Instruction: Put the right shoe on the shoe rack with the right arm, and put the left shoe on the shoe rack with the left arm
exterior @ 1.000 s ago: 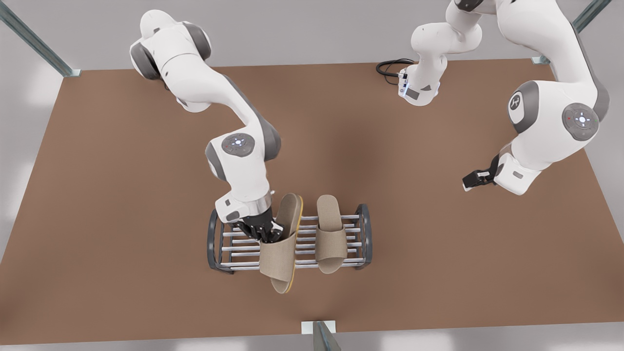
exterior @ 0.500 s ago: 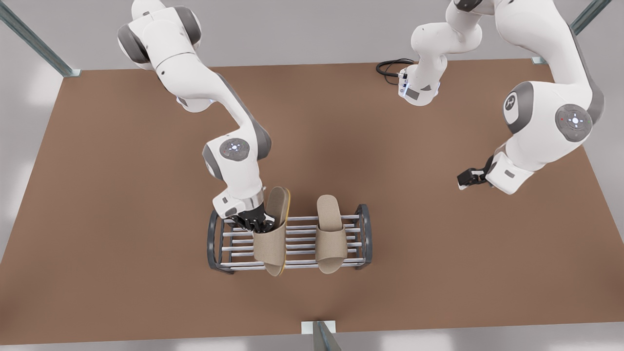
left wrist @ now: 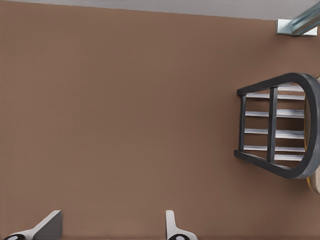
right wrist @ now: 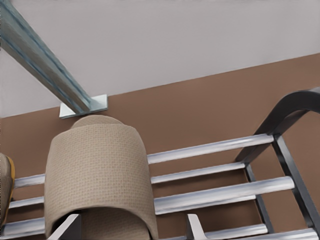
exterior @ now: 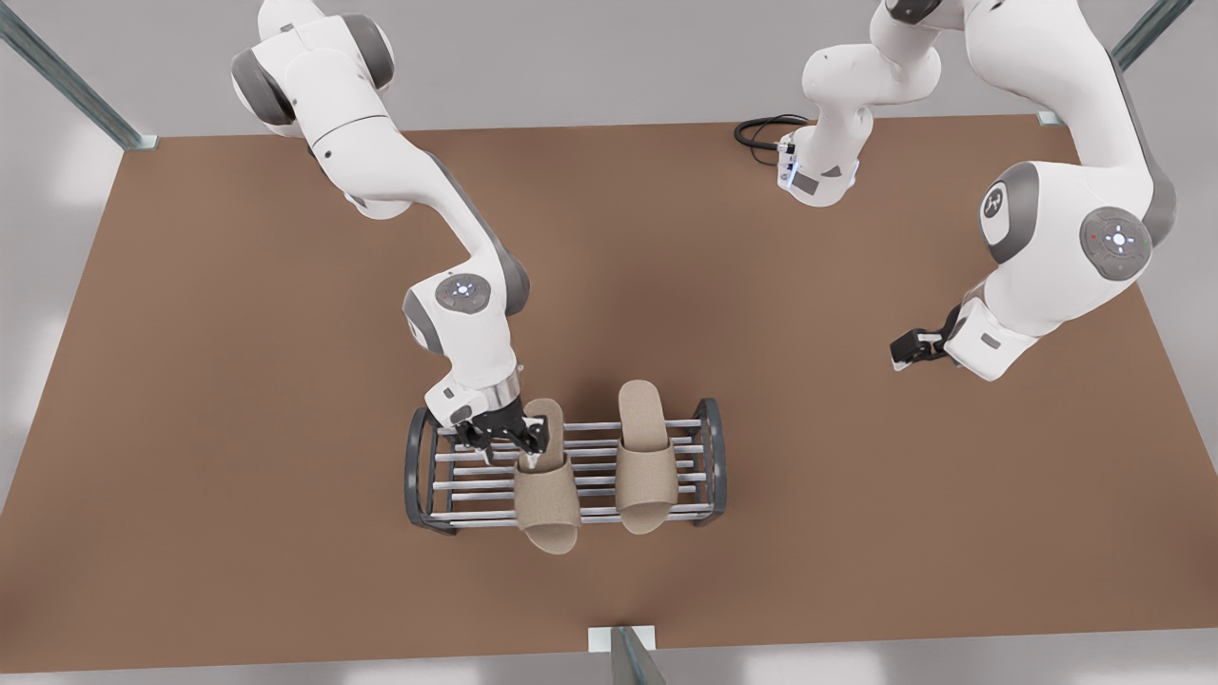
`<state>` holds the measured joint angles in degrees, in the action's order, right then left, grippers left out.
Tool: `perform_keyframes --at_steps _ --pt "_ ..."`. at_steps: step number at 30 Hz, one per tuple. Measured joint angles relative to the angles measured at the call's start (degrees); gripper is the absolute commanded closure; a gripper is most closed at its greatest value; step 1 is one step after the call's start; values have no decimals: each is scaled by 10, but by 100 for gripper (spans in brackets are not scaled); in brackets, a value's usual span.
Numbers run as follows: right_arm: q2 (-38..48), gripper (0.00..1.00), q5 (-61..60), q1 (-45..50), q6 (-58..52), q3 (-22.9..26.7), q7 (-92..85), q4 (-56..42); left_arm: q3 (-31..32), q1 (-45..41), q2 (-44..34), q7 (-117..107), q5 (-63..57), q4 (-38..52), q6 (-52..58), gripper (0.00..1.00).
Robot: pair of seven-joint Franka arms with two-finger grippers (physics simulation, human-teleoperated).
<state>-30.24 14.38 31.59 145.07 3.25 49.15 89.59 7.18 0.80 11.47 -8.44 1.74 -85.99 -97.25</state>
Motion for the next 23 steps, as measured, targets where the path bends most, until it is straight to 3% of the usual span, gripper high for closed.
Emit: perform_keyframes --at_steps 8,12,17,21,23 --pt "32 0 2 52 -8 -12 16 -6 1 -1 3 2 -12 0 -2 0" --pt "70 0 -2 81 -98 -15 36 -101 1 -1 5 3 -14 0 -2 0" --pt "109 0 -73 -88 -312 -14 2 -279 1 -5 8 4 -14 0 -2 0" --pt "136 0 -112 -159 -445 -13 -45 -285 1 -4 9 4 -14 0 -2 0" --pt "181 0 -120 -182 -481 -14 -74 -206 1 -4 9 5 -14 0 -3 0"
